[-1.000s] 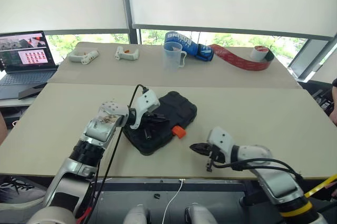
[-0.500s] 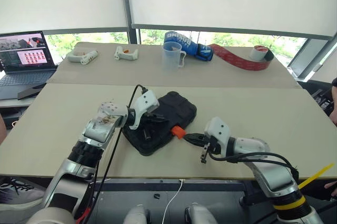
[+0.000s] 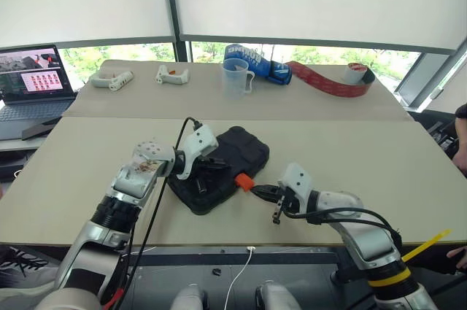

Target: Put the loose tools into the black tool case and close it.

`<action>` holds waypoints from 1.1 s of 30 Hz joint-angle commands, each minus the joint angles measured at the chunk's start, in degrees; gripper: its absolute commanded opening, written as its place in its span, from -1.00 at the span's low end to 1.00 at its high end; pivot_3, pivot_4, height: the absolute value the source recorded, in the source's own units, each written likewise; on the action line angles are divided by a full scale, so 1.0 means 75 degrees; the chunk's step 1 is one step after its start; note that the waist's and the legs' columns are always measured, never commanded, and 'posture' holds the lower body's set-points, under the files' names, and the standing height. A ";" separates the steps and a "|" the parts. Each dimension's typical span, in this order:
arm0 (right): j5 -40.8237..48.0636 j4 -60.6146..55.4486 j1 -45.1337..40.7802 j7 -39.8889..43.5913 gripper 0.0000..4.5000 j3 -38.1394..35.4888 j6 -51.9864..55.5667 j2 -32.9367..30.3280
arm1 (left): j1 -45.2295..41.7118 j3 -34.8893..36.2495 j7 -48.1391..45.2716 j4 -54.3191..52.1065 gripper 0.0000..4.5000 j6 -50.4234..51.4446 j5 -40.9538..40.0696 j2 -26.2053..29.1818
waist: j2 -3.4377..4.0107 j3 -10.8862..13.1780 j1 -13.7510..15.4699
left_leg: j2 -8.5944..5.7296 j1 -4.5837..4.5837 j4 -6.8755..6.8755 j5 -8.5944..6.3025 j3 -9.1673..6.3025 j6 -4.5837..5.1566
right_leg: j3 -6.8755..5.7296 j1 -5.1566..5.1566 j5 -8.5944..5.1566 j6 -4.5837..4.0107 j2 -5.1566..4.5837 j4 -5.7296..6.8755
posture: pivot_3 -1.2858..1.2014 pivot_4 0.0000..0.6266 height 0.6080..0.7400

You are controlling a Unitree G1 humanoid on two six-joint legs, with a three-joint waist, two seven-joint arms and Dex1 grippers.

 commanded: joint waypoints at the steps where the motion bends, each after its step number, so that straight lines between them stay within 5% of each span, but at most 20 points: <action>1: -0.0084 0.0133 -0.0395 -0.0170 -1.00 0.0047 -0.0454 0.0315 | 0.0399 -0.0456 0.0000 0.0453 -0.98 0.0399 0.0261 0.0077 | 0.0001 0.0000 0.0004 | 0.0000 0.0000 -0.0001 0.0000 -0.0001 0.0000 | -0.0001 0.0000 0.0000 -0.0001 0.0000 0.0001 | 0.03 -0.52 1.00; 6: -0.0135 0.0265 -0.0428 -0.0069 -1.00 0.0061 -0.0438 0.0367 | 0.0428 -0.0456 0.0031 0.0394 -0.98 0.0457 0.0252 0.0080 | 0.0002 0.0001 0.0012 | -0.0001 -0.0003 -0.0001 0.0000 -0.0002 0.0000 | -0.0001 0.0000 0.0000 -0.0002 -0.0003 -0.0002 | 0.03 -0.52 1.00; 15: 0.0469 -0.1135 0.0239 0.0610 -1.00 -0.0516 0.0103 -0.0788 | 0.0544 -0.0424 0.0041 0.0323 -0.98 0.0490 0.0238 0.0122 | 0.0003 0.0000 0.0054 | -0.0005 -0.0012 -0.0014 -0.0001 0.0000 0.0001 | -0.0001 0.0001 -0.0014 0.0011 -0.0017 -0.0019 | 0.03 -0.52 1.00; 22: 0.1033 -0.1539 -0.0467 0.0347 -1.00 -0.0795 0.0793 -0.0603 | 0.0489 -0.0430 0.0069 0.0422 -0.98 0.0481 0.0224 0.0062 | 0.0003 0.0000 0.0056 | 0.0000 -0.0005 -0.0015 -0.0001 -0.0008 0.0000 | -0.0006 0.0001 -0.0014 0.0009 -0.0012 -0.0016 | 0.03 -0.52 1.00; 33: 0.0200 -0.0539 -0.0743 0.0162 -1.00 -0.0116 0.0432 -0.0552 | 0.0520 -0.0392 0.0107 0.0339 -0.98 0.0586 0.0179 0.0073 | 0.0003 0.0000 0.0078 | -0.0005 -0.0026 -0.0015 -0.0001 -0.0007 0.0000 | -0.0007 -0.0007 -0.0017 0.0006 -0.0024 -0.0027 | 0.03 -0.52 1.00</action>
